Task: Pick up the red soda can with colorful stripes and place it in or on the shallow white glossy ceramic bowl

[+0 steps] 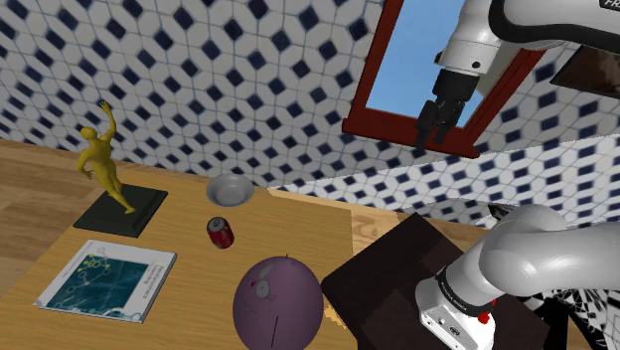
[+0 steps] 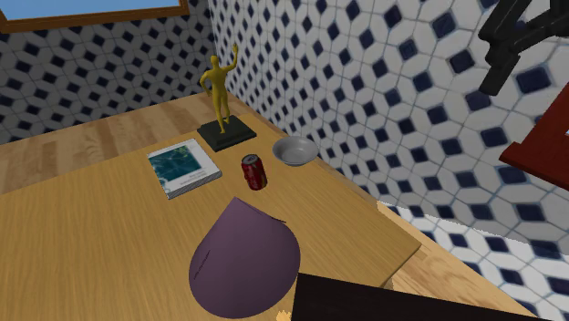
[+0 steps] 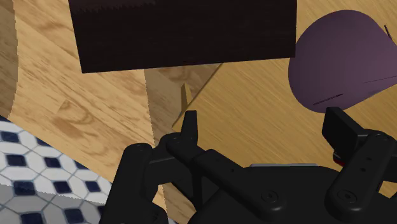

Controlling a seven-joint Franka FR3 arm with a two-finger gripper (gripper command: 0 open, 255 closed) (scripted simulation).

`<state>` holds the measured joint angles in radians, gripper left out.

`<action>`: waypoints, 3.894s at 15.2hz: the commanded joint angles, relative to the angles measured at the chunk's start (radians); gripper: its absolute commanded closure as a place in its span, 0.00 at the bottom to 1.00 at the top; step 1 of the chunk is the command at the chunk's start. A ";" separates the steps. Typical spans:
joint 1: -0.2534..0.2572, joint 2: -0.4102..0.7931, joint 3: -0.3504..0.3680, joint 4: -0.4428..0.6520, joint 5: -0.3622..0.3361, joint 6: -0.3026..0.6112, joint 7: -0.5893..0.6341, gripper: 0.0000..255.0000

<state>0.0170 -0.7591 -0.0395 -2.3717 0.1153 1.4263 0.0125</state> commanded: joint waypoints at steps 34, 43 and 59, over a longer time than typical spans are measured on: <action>0.184 1.015 0.517 0.336 -0.307 0.733 0.753 0.00; 0.368 1.395 0.437 0.709 -0.517 0.681 0.915 0.00; 0.458 1.633 0.376 0.927 -0.590 0.689 0.948 0.00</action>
<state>0.4752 0.8730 0.3364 -1.4450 -0.4749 2.1146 0.9609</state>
